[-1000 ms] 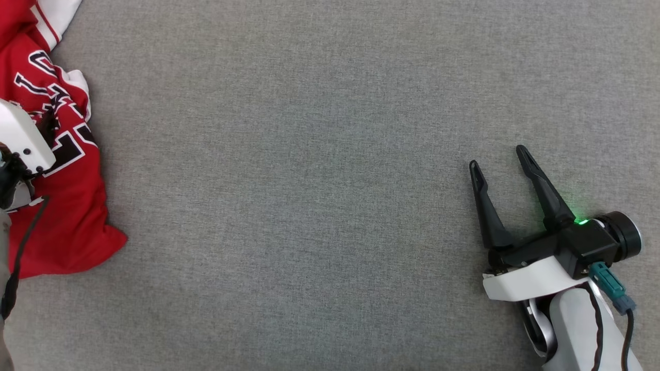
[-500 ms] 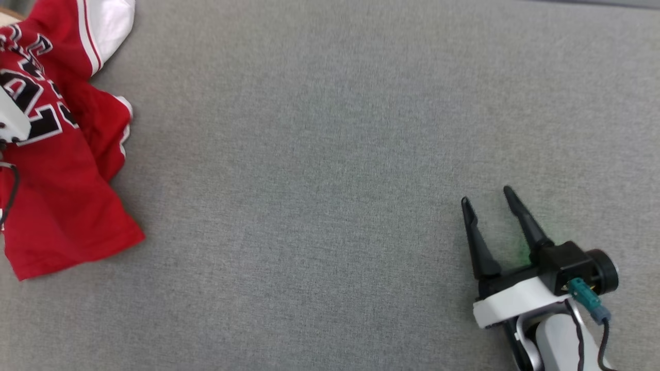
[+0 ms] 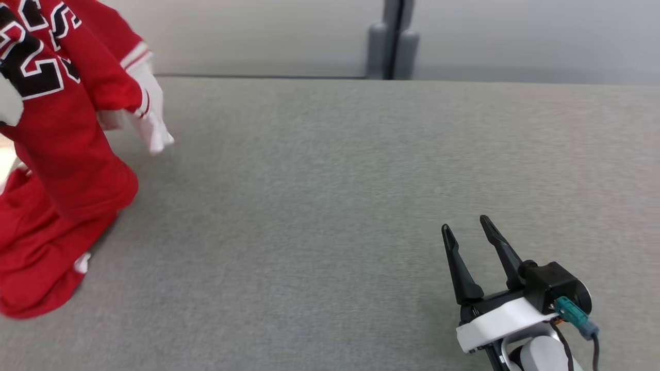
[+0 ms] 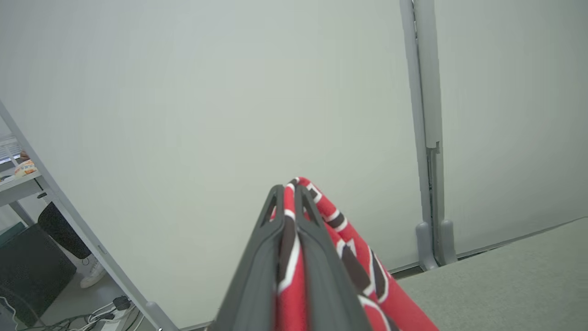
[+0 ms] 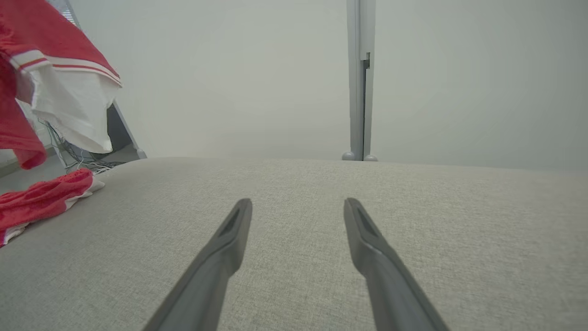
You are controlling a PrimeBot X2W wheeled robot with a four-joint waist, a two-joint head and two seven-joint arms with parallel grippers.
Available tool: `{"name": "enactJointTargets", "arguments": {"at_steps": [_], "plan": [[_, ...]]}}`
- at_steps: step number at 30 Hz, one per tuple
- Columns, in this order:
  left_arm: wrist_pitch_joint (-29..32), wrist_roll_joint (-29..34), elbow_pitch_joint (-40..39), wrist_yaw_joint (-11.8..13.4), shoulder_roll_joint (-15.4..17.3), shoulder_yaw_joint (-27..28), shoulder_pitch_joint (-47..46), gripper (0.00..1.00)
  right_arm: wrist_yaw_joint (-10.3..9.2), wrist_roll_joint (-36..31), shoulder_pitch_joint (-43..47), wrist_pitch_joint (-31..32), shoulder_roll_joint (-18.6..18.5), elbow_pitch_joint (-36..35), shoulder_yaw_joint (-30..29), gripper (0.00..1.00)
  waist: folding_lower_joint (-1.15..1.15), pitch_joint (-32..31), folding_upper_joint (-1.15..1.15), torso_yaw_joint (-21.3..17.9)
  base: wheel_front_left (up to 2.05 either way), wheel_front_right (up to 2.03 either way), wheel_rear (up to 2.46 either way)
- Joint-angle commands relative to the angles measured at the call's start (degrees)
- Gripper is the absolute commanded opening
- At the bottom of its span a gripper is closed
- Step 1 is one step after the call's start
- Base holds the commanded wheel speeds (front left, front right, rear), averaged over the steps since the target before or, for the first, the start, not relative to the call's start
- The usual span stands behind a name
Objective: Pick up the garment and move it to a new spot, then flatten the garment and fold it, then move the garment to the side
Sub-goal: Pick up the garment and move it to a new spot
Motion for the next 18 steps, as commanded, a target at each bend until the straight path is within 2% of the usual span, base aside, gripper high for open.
{"name": "enactJointTargets", "arguments": {"at_steps": [1, 4, 9, 14, 18], "plan": [[-0.28, -0.09, -1.47, -0.03, 0.02, -0.51, 1.7, 0.0, -0.12, 0.56, 0.66, -0.06, -0.17, -0.16, 0.11, 1.0, 0.0, -3.35, 0.0, -3.97, 0.0, 0.0, 0.0], [0.01, -0.93, -6.54, -0.02, 1.08, -1.11, 3.17, 0.0, -0.12, 1.96, 1.32, -0.06, -0.17, -0.62, -0.64, 1.0, 0.0, -5.09, 0.0, -7.26, 0.0, 0.0, 0.0], [1.24, -2.89, -13.9, 1.18, -0.59, -1.76, 6.34, 0.0, -0.11, 2.7, 2.16, -0.06, -0.1, -0.9, -2.54, 1.0, 0.0, -6.32, 0.0, -12.0, 0.0, 0.0, 0.0], [1.22, -3.84, -19.46, 2.64, -4.45, -3.24, 7.79, 0.0, -0.11, 3.17, 1.84, -0.06, -0.1, -1.06, -3.82, 1.0, 0.0, -6.48, 0.0, -16.24, 0.0, 0.0, 0.0], [1.06, -4.4, -20.0, 4.51, -8.82, -4.49, 7.92, 0.0, -0.11, 3.94, 1.02, -0.06, -0.13, -1.39, -3.88, 1.0, 0.0, -5.94, 0.0, -19.85, 0.0, 0.0, 0.0]]}}
